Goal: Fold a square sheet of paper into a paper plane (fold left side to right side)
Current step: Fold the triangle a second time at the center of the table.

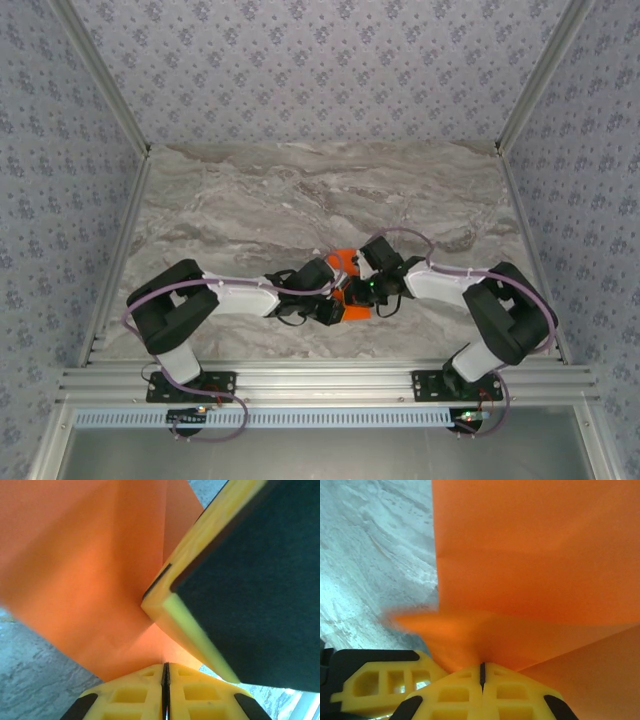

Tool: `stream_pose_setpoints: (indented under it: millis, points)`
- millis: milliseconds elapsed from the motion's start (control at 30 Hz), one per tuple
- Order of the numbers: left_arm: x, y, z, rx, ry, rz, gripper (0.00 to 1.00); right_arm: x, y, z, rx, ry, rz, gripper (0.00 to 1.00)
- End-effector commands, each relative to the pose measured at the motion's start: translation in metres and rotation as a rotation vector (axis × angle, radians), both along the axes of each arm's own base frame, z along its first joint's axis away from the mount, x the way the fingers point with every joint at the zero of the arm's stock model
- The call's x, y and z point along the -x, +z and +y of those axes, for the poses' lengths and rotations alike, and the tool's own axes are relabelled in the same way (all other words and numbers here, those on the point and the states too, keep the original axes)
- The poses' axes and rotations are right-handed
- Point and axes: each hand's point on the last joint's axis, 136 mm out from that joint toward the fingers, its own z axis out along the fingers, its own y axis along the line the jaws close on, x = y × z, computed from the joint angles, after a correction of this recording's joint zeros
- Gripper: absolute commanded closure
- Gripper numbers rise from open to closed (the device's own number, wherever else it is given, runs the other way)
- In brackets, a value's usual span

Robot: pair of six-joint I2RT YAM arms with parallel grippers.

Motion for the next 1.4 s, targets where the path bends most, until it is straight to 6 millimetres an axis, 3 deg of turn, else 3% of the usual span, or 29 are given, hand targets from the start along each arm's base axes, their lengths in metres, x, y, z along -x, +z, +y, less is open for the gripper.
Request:
stream_pose_setpoints:
  millis: [0, 167, 933, 1200, 1367]
  points:
    - [0.010, -0.035, 0.038, -0.183, 0.043, 0.039, 0.91, -0.001, -0.007, -0.006, 0.059, 0.013, 0.006, 1.00]
    - [0.011, -0.038, 0.042, -0.199, 0.046, 0.048, 0.91, -0.004, -0.020, -0.022, 0.111, 0.009, 0.012, 1.00]
    - [0.016, -0.044, 0.046, -0.198, 0.044, 0.060, 0.91, -0.065, -0.021, -0.090, 0.078, -0.127, 0.015, 1.00]
    - [0.013, -0.035, 0.036, -0.149, 0.037, 0.046, 0.91, -0.078, 0.008, -0.112, 0.082, -0.183, -0.062, 1.00]
    - [0.010, -0.030, 0.031, -0.130, 0.039, 0.040, 0.91, -0.058, 0.037, -0.087, -0.030, -0.137, -0.102, 1.00]
